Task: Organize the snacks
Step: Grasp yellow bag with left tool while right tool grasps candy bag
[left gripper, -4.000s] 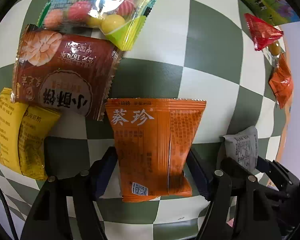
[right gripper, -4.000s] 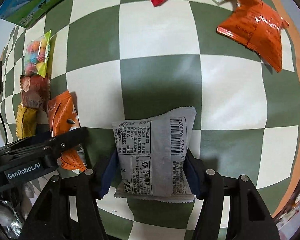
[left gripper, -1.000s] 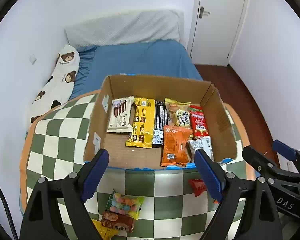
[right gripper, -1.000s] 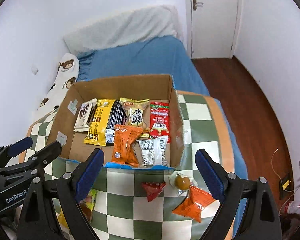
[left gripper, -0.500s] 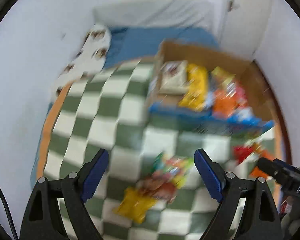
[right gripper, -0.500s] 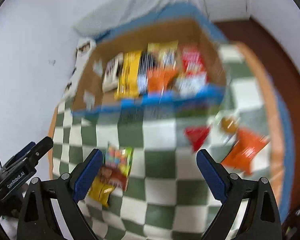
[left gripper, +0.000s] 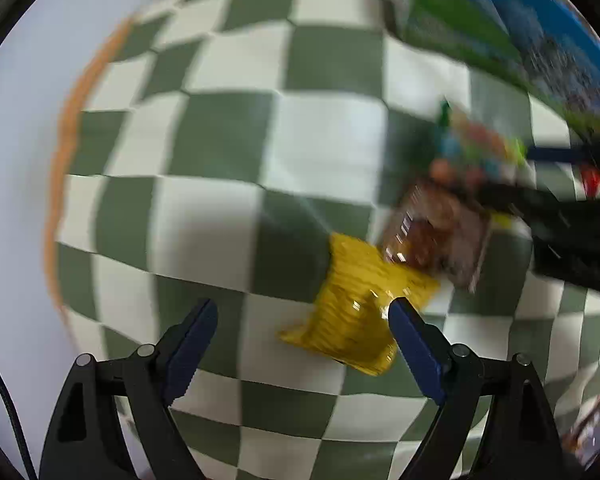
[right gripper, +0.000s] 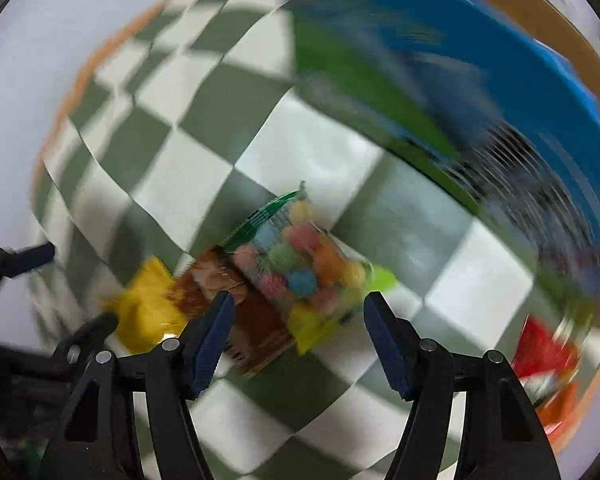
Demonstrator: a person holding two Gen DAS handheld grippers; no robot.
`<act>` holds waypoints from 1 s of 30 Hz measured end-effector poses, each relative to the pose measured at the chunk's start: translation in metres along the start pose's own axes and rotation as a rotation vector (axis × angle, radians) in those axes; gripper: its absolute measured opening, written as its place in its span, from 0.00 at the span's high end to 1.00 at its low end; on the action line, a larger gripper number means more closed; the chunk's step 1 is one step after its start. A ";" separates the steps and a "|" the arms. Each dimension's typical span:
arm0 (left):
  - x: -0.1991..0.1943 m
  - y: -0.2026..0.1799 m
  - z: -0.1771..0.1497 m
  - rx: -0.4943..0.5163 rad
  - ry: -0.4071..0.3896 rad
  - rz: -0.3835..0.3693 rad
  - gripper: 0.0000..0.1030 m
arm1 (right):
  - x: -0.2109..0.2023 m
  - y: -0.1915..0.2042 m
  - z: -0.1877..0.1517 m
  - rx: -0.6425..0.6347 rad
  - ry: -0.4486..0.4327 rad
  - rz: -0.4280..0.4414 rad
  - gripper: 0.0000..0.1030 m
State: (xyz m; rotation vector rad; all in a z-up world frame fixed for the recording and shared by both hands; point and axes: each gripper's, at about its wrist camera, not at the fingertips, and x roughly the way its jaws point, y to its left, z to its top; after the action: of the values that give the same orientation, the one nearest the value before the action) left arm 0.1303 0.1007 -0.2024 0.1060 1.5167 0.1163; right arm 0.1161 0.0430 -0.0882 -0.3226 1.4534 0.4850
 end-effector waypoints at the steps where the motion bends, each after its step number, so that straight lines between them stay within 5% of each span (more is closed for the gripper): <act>1: 0.006 -0.003 -0.003 0.022 0.008 0.001 0.15 | 0.006 0.005 0.004 -0.029 0.006 -0.023 0.32; 5: 0.023 -0.016 -0.009 0.091 0.025 -0.045 0.15 | 0.032 0.018 0.014 -0.133 0.049 -0.099 0.27; 8: 0.028 -0.028 -0.008 0.137 0.027 -0.073 0.15 | 0.034 0.012 0.012 -0.088 0.054 -0.089 0.32; 12: 0.032 -0.035 -0.006 0.154 0.042 -0.113 0.37 | 0.036 -0.023 -0.009 0.162 0.093 -0.016 0.47; 19: 0.043 -0.005 -0.007 -0.019 0.068 -0.109 0.38 | 0.034 -0.079 -0.078 0.515 0.146 0.115 0.52; 22: 0.040 0.016 -0.008 -0.139 0.064 -0.133 0.38 | 0.019 -0.067 -0.082 0.399 0.116 0.117 0.47; 24: 0.038 0.022 -0.011 -0.170 0.062 -0.151 0.38 | 0.005 -0.047 -0.068 0.220 0.062 0.048 0.27; 30: 0.037 0.022 -0.018 -0.142 0.070 -0.154 0.38 | 0.013 0.023 -0.023 -0.344 0.077 -0.185 0.26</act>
State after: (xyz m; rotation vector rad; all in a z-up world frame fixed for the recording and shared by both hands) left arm 0.1139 0.1273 -0.2373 -0.1295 1.5758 0.1053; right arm 0.0854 0.0526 -0.1012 -0.7499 1.3959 0.5769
